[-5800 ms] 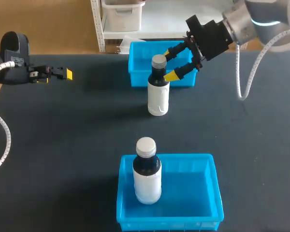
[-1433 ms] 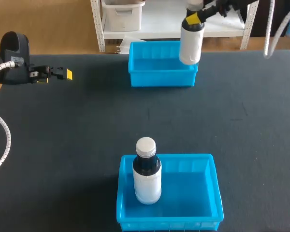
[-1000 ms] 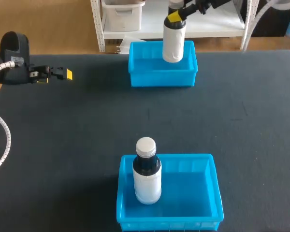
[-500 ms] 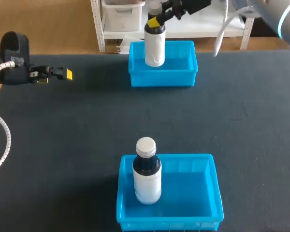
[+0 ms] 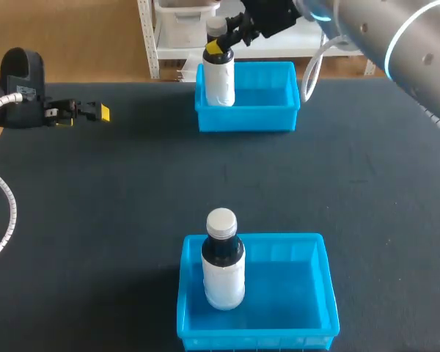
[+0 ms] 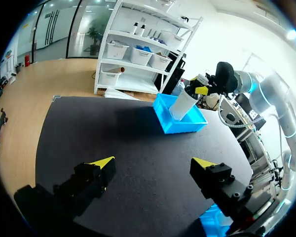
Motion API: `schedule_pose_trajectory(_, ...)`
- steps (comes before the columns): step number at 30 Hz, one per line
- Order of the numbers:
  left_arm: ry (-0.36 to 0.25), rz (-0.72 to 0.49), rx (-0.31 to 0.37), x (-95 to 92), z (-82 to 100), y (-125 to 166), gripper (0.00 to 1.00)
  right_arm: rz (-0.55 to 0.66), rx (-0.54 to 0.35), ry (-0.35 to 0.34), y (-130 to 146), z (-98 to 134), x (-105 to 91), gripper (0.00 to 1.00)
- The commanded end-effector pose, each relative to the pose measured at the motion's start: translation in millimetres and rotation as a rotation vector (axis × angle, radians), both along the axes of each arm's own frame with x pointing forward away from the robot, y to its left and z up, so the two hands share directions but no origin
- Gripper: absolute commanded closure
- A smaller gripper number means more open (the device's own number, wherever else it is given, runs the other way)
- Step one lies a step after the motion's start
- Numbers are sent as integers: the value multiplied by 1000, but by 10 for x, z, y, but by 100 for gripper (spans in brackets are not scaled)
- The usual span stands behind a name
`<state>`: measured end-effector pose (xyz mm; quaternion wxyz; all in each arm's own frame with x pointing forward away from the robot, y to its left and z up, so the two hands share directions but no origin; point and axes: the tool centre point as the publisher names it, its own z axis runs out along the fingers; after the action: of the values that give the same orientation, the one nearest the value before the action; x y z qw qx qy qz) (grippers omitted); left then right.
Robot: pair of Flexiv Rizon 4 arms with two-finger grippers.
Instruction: Pick up the bottle, and place it in the far bin if it is heavy, or in the near bin if it is light.
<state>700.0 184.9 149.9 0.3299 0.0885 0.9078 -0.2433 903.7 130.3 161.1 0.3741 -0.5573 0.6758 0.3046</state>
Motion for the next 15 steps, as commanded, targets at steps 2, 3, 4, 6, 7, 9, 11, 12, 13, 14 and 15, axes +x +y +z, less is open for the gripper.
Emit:
schedule_pose_trajectory(2,0,0,0,0,0,0,0,197,25,135,97,-50,238,100)
schedule_pose_trajectory(3,0,0,0,0,0,0,0,198,25,136,107,-61,244,100)
schedule_pose_trajectory(4,0,0,0,0,0,0,0,198,26,138,114,-70,250,100)
schedule_pose_trajectory(6,0,0,0,0,0,0,0,198,26,141,121,-86,265,100)
schedule_pose_trajectory(7,0,0,0,0,0,0,0,197,27,143,122,-95,275,100)
schedule_pose_trajectory(9,0,0,0,0,0,0,0,196,27,145,120,-111,291,100)
schedule_pose_trajectory(11,0,0,0,0,0,0,0,193,28,147,112,-125,305,100)
schedule_pose_trajectory(12,0,0,0,0,0,0,0,191,28,148,107,-132,312,100)
schedule_pose_trajectory(13,0,0,0,0,0,0,0,190,28,148,102,-138,319,100)
schedule_pose_trajectory(14,0,0,0,0,0,0,0,188,28,149,95,-143,324,100)
schedule_pose_trajectory(15,0,0,0,0,0,0,0,187,28,149,88,-149,328,100)
